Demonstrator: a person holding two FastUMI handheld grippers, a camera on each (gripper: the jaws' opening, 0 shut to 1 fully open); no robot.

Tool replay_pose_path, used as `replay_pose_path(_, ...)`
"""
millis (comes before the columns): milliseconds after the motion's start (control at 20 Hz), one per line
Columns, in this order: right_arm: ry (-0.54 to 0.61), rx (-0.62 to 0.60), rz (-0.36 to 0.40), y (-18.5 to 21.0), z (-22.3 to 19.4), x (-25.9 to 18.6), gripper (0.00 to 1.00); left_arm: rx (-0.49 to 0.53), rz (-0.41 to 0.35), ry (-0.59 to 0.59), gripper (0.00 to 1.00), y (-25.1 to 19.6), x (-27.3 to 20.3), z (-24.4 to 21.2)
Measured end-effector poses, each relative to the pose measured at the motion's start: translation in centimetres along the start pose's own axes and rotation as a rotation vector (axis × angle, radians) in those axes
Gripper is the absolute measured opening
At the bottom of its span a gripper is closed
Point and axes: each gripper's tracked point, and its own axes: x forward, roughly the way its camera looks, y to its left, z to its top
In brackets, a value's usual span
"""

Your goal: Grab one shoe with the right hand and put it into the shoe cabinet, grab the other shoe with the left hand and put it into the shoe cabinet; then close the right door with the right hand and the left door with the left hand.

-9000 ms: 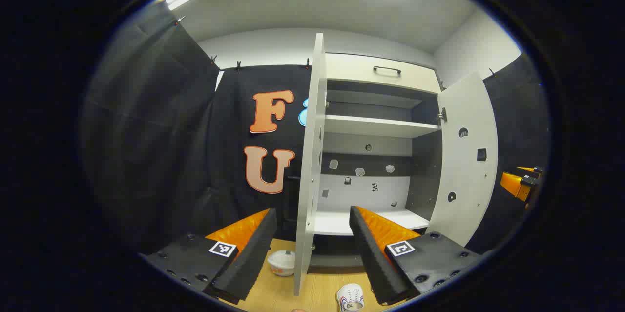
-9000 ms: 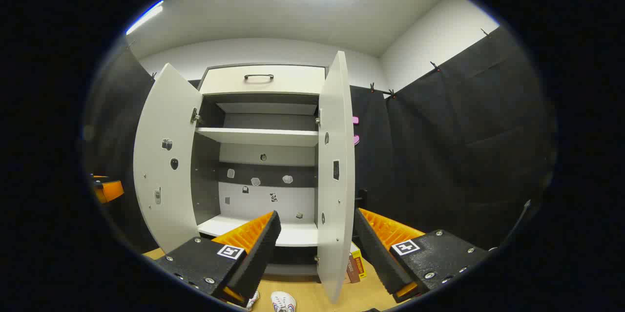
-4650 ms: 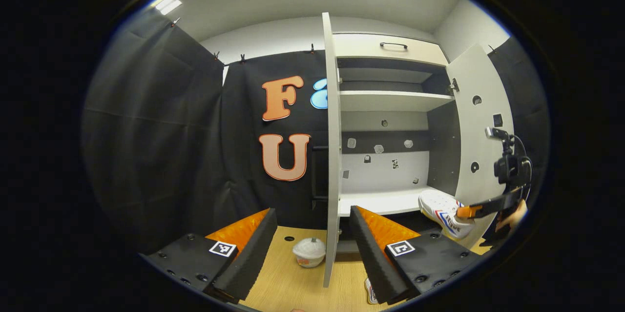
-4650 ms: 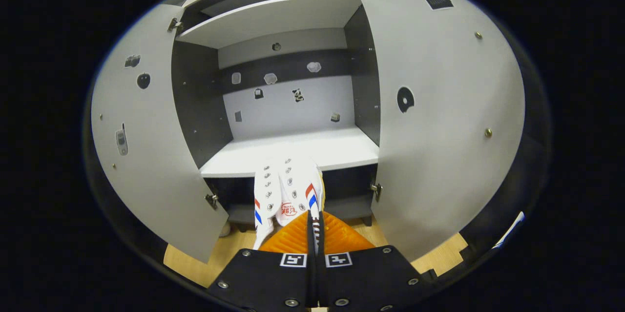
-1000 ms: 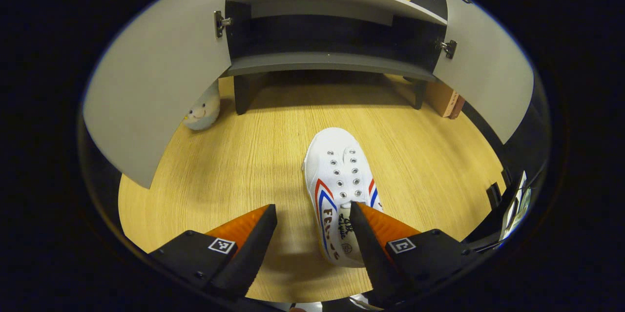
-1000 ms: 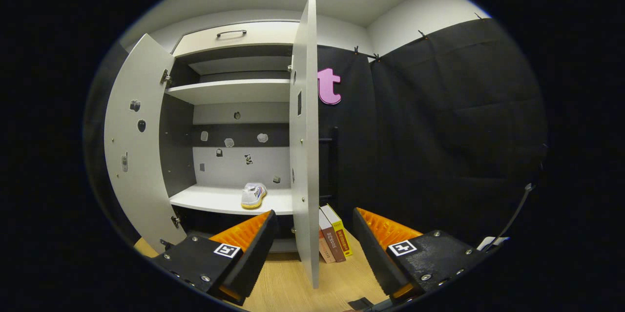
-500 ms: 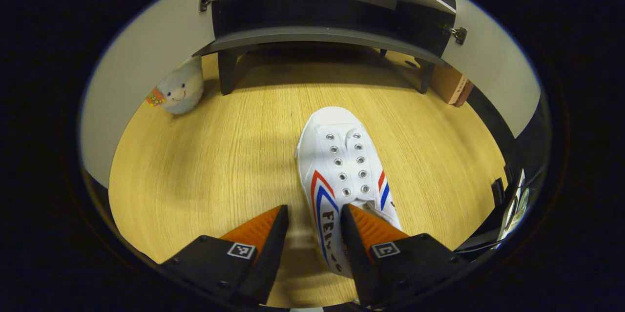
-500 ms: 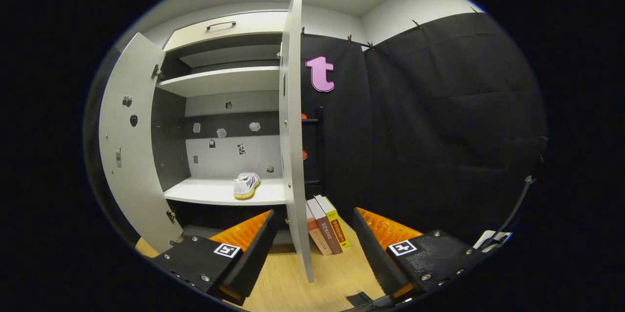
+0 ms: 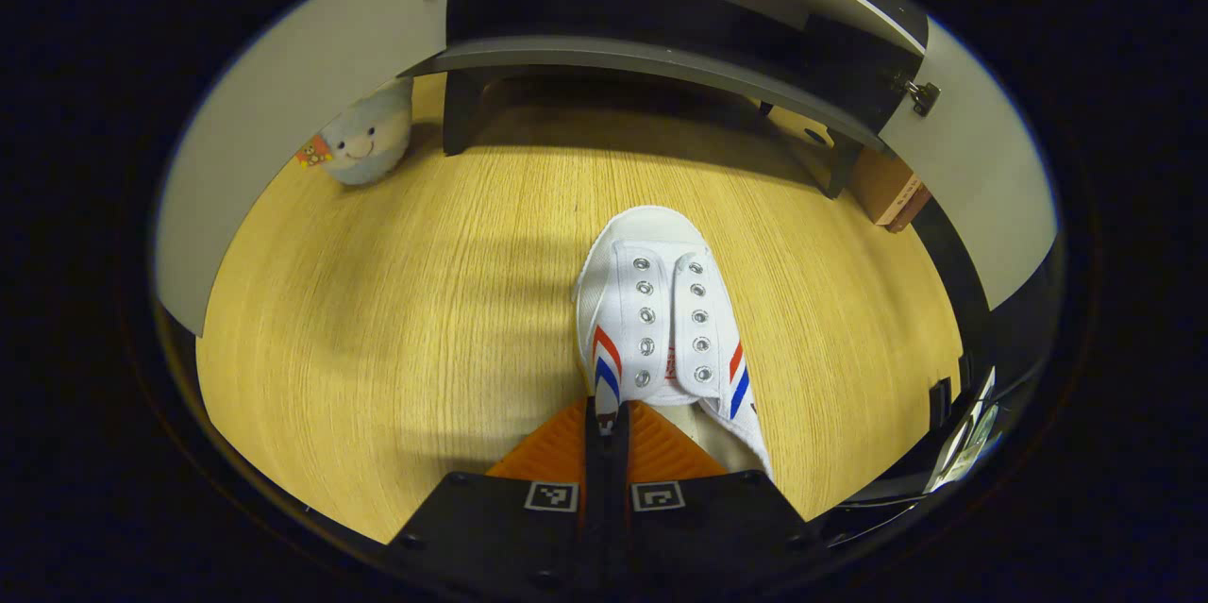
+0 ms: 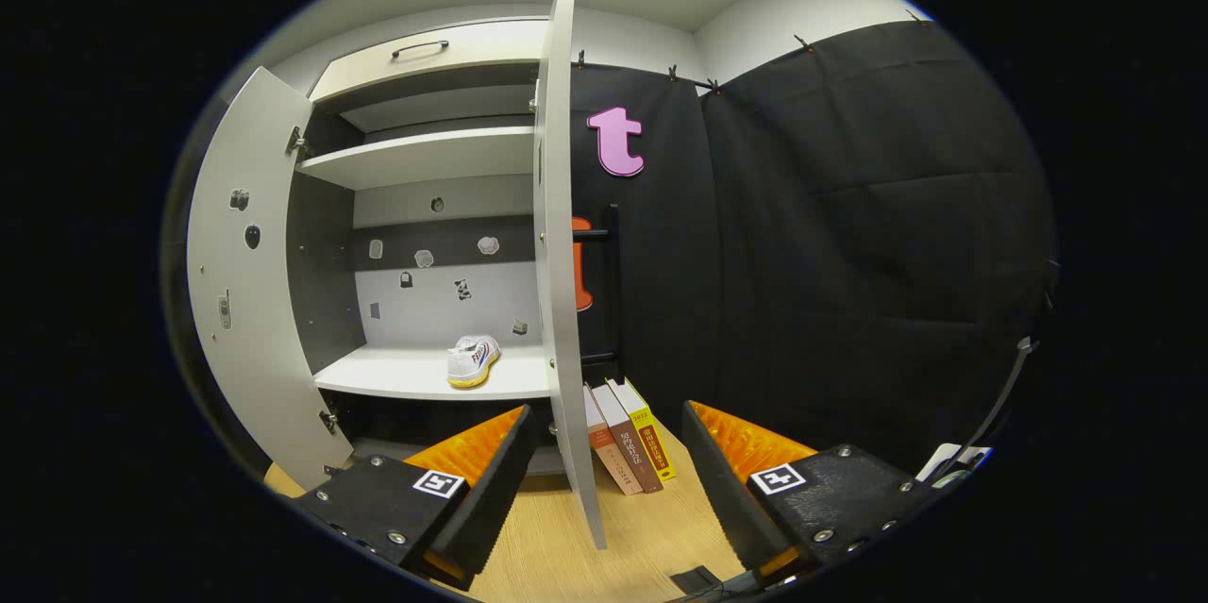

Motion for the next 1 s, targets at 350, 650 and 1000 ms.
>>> replay_pose_path(350, -0.016, 0.011, 0.064, 0.5, 0.6, 0.5, 0.94, -0.031, -0.043, -0.047, 0.07, 0.8, -3.7, 3.9)
replay_pose_path(650, -0.004, 0.020, 0.157, 1.2, 0.7, 0.9, 0.97, -0.050, -0.089, -0.110, 0.06, 2.2, -6.7, 7.2)
replay_pose_path(1000, -0.025, -0.004, 0.222, 0.4, 1.1, 1.1, 0.94, -0.016, -0.094, -0.219, 0.06, 5.1, -14.8, 15.9)
